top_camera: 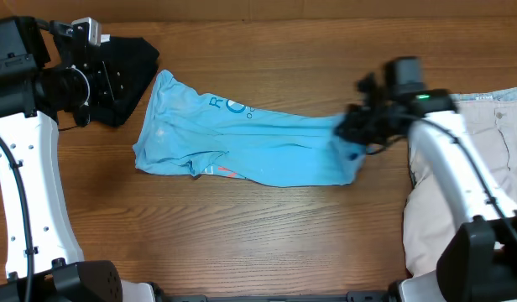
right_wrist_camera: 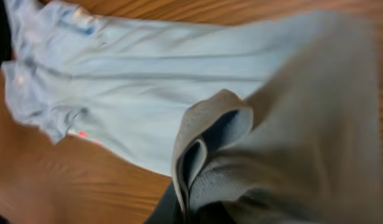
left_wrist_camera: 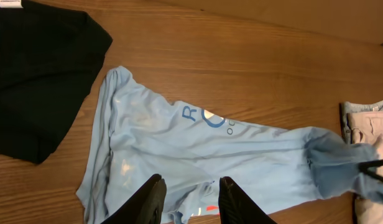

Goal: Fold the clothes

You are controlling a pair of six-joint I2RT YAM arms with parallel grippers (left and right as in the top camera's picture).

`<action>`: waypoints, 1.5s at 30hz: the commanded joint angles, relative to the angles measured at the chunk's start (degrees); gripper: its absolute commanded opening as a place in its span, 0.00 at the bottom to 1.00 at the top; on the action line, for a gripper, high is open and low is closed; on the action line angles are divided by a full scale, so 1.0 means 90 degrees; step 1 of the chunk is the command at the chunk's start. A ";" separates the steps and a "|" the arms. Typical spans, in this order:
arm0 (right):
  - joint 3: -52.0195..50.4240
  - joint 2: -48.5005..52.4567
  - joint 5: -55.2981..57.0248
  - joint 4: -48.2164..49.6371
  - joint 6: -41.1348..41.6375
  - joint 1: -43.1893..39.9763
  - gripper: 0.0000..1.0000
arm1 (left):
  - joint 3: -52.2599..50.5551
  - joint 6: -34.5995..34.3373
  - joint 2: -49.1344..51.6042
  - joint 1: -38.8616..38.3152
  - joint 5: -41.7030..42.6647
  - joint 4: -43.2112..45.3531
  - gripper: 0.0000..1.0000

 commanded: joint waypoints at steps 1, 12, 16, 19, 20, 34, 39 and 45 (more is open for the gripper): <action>0.0129 -0.0041 0.0685 0.0311 0.0602 0.0816 0.07 | 0.0107 0.0124 -0.0180 -0.0017 0.0085 -0.0068 0.33; 0.0129 0.1030 0.0947 0.1739 0.1185 0.2064 0.08 | 0.0107 0.0126 -0.0180 -0.0017 0.0085 -0.0168 0.33; 0.0129 0.1076 0.0653 0.1928 0.1236 0.2157 0.07 | 0.0107 0.0126 -0.0180 -0.0017 0.0083 -0.0209 0.33; 0.0129 0.1076 0.0648 0.2025 0.1268 0.2237 0.07 | 0.0104 0.0129 -0.0180 -0.0017 0.0080 -0.0204 0.33; 0.0129 0.1076 0.0648 0.2059 0.1372 0.2263 0.06 | 0.0107 0.0126 -0.0180 -0.0017 0.0080 -0.0204 0.33; 0.0129 0.1078 0.0646 0.2336 0.2096 0.2681 0.06 | 0.0107 0.0126 -0.0180 -0.0017 0.0080 -0.0202 0.35; 0.0129 0.1078 0.0505 0.2361 0.2093 0.2888 0.19 | 0.0104 0.0126 -0.0180 -0.0017 0.0080 -0.0204 0.37; 0.0136 0.1032 0.0794 0.2497 0.1926 0.2863 0.67 | 0.0075 0.0129 -0.0172 -0.0017 -0.0369 -0.0194 0.60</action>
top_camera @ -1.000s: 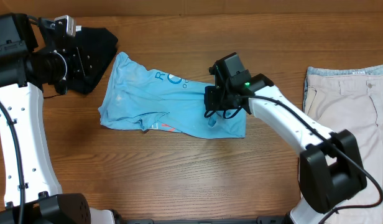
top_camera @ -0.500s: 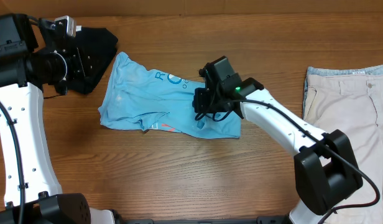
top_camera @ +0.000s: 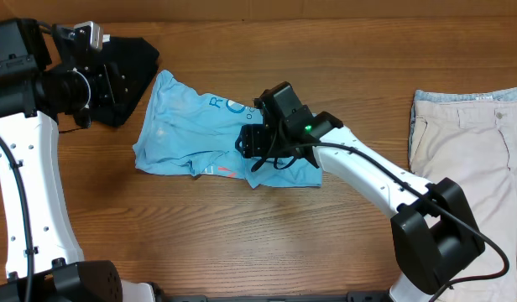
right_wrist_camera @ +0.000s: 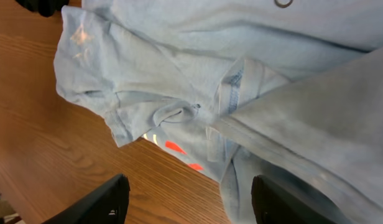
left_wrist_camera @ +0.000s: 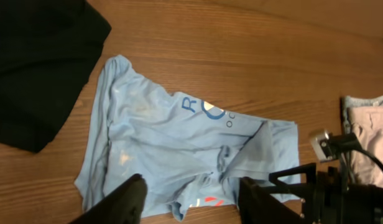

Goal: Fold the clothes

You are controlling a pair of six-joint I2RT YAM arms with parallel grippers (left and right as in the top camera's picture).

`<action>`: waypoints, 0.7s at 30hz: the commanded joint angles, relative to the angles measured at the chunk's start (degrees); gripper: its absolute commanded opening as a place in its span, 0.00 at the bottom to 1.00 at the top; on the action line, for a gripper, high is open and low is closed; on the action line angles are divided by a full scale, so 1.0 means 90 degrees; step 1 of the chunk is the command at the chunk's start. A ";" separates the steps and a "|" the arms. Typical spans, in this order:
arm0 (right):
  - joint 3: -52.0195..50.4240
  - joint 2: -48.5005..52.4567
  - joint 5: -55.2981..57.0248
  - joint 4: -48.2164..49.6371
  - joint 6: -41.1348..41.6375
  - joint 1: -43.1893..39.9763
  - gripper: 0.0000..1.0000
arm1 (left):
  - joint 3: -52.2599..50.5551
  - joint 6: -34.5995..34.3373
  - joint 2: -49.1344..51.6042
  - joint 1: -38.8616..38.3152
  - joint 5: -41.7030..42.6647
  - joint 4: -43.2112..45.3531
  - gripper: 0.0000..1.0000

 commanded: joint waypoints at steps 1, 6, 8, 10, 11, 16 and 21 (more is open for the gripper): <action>0.0131 -0.0138 0.0163 -0.0002 -0.0146 -0.0177 0.67 | 0.0041 0.0058 -0.0172 -0.0017 -0.0525 0.0024 0.69; 0.0131 -0.0374 0.0325 -0.0600 -0.0177 -0.0964 0.29 | -0.0393 0.0058 -0.0102 -0.0017 -0.0996 0.0032 0.83; 0.0129 -0.0367 0.0301 -0.0950 -0.0180 -0.1311 0.09 | -0.0675 0.0053 -0.0039 -0.0019 -0.0964 0.0107 0.82; 0.0129 -0.0325 0.0257 -0.1333 -0.0272 -0.1603 0.04 | -0.0959 0.0063 0.0063 -0.0044 -0.0772 0.0172 0.79; 0.0126 -0.0296 0.0180 -0.1511 -0.0522 -0.1727 0.04 | -0.1086 0.0121 0.0114 -0.0063 -0.0636 0.0202 0.76; 0.0058 -0.0104 0.0153 -0.1836 -0.1552 -0.1955 0.10 | -0.1328 0.0345 0.0493 -0.0250 -0.0289 0.0223 0.56; -0.0328 0.0262 0.0357 -0.1846 -0.2543 -0.1936 0.95 | -0.1326 0.0396 0.0571 -0.0449 -0.0248 0.0248 0.67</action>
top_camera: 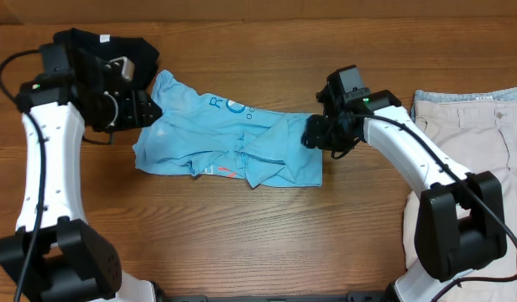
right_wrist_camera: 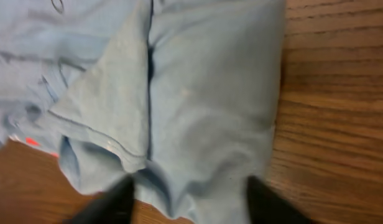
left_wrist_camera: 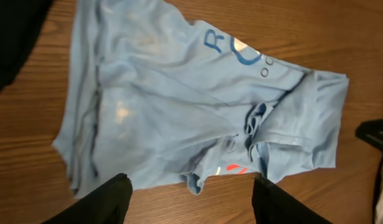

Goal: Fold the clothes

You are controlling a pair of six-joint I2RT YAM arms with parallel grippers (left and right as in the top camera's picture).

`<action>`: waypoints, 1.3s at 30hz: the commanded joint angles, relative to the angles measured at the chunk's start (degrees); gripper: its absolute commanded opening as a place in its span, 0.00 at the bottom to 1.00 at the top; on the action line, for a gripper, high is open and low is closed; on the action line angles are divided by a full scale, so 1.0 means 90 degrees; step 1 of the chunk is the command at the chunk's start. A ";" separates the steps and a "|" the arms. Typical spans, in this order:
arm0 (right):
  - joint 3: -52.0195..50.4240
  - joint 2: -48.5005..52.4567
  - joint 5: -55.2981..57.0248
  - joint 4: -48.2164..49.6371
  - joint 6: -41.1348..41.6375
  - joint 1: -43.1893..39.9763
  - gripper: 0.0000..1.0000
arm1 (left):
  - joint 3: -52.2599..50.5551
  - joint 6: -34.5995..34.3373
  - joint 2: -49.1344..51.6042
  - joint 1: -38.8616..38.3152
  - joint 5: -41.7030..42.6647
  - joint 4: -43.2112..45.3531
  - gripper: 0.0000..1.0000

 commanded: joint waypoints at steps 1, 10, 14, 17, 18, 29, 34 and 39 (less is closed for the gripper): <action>-0.0357 0.0384 0.0328 0.0010 -0.0838 0.0041 0.96 | -0.0034 0.0160 -0.0015 -0.0117 0.0204 0.0027 0.68; -0.0483 0.0760 -0.0279 0.0119 -0.1071 -0.0197 0.50 | -0.0034 0.0248 -0.0015 -0.0124 0.0209 0.0097 0.69; -0.0483 0.0760 -0.0041 -0.0211 -0.1141 -0.0206 0.04 | -0.0034 0.0248 -0.0015 -0.0121 0.0206 0.0126 0.69; -0.0478 0.0760 0.1853 -0.0748 -0.0277 -0.0391 0.04 | -0.0034 0.0248 -0.0015 -0.0121 0.0206 0.0124 0.69; -0.0476 0.0760 0.2487 -0.0930 0.0046 -0.0495 0.04 | -0.0034 0.0248 -0.0015 -0.0121 0.0206 0.0131 0.70; 0.0153 0.0542 0.1634 -0.1547 -0.0163 -0.1581 0.59 | -0.0036 0.0260 -0.0012 -0.0126 0.0138 0.0257 0.78; 0.0245 0.0146 -0.0695 -0.1338 -0.0248 -0.1630 0.54 | -0.0039 0.0272 -0.0010 -0.0126 -0.0131 0.0250 0.80; 0.0206 0.0153 -0.1443 -0.1103 -0.0189 -0.1489 0.50 | -0.0039 0.0270 -0.0010 -0.0126 -0.0131 0.0272 0.80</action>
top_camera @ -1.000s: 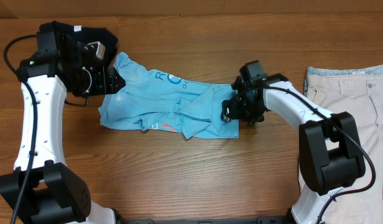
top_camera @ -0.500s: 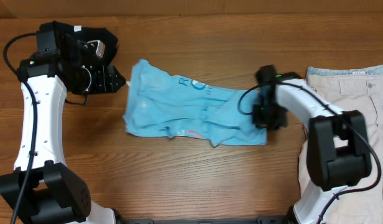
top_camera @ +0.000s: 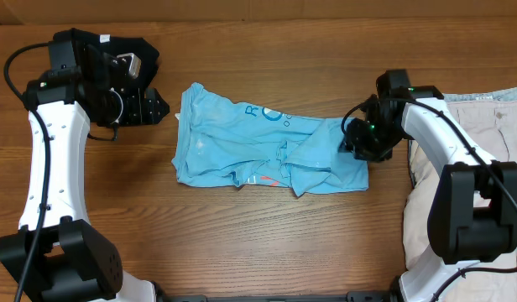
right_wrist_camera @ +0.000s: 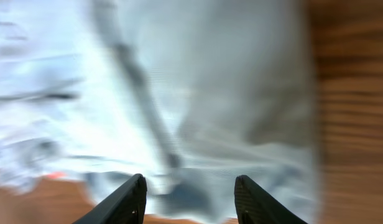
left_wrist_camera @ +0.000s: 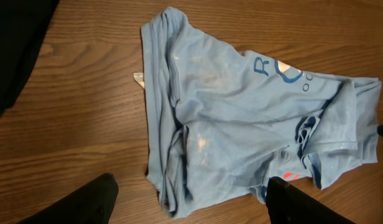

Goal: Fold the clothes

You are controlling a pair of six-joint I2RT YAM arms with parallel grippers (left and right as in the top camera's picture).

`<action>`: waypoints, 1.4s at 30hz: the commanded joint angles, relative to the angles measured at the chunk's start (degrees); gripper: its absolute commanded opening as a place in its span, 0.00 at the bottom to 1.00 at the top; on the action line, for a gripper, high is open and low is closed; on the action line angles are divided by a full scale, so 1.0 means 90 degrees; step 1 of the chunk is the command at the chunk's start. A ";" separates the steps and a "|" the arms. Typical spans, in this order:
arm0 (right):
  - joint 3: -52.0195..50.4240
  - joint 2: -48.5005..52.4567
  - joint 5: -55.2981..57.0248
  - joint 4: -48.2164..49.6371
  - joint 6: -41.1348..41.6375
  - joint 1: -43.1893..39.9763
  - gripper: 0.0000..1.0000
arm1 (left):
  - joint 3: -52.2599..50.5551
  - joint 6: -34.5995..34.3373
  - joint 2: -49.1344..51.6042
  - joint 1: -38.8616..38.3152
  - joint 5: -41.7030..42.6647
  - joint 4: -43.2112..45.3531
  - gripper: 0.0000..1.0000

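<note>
A light blue T-shirt (top_camera: 267,143) lies crumpled in the middle of the table, its right part folded back over the middle; a blue print shows near its top edge. In the left wrist view the T-shirt (left_wrist_camera: 241,118) fills the centre. My left gripper (top_camera: 158,107) hovers open to the left of the shirt, apart from it; its fingers (left_wrist_camera: 86,205) stand wide. My right gripper (top_camera: 357,141) sits at the shirt's right edge. Its view is blurred: the open right gripper (right_wrist_camera: 193,202) has pale blue cloth under it.
A black garment (top_camera: 124,50) lies bunched at the back left, under my left arm, and shows again as the black garment (left_wrist_camera: 11,43). Beige shorts (top_camera: 485,126) lie at the right edge, beside my right arm. Bare wood runs along the front.
The whole shirt now lies further right, clear of the black garment. My right gripper has moved right with the shirt's edge. The left arm has hardly moved.
The shirt lay stretched long, its right end in my shut right gripper. Then that end lay folded over the middle with the right gripper open above it. Then the right gripper was at the folded right edge, the left arm nearer. Now the shirt sits further right.
</note>
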 commanded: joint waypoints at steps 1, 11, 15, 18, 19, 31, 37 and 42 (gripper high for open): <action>0.0114 -0.0165 -0.0685 0.0119 0.0066 0.0141 0.52 | -0.0039 0.0117 -0.0012 -0.0010 -0.0061 0.0017 0.80; -0.0593 -0.0153 -0.0469 0.1294 0.1027 0.0663 0.59 | -0.0039 0.0095 -0.0012 -0.0010 -0.0056 0.0005 0.80; -0.0780 -0.0153 0.0233 0.1319 0.1464 0.0792 0.61 | -0.0039 0.0095 -0.0012 -0.0010 -0.0044 -0.0044 0.79; -0.0811 -0.0153 0.0396 0.1314 0.1523 0.0792 0.53 | -0.0039 0.0095 -0.0012 -0.0010 -0.0034 -0.0053 0.79; -0.0811 -0.0153 0.0274 0.1338 0.1520 0.0792 0.45 | -0.0039 0.0095 -0.0012 -0.0010 -0.0032 -0.0051 0.79; -0.0811 -0.0153 -0.3109 0.5049 0.2052 0.1506 0.64 | -0.0039 0.0092 -0.0012 -0.0010 0.0012 -0.0029 0.79; -0.0809 -0.0153 -0.2035 0.4908 0.2166 0.1644 0.80 | -0.0039 0.0097 -0.0012 -0.0010 0.0007 -0.0068 0.79; -0.0792 -0.0155 -0.2300 0.4175 0.1785 0.1188 0.74 | -0.0039 0.0100 -0.0002 -0.0010 -0.0012 -0.0068 0.83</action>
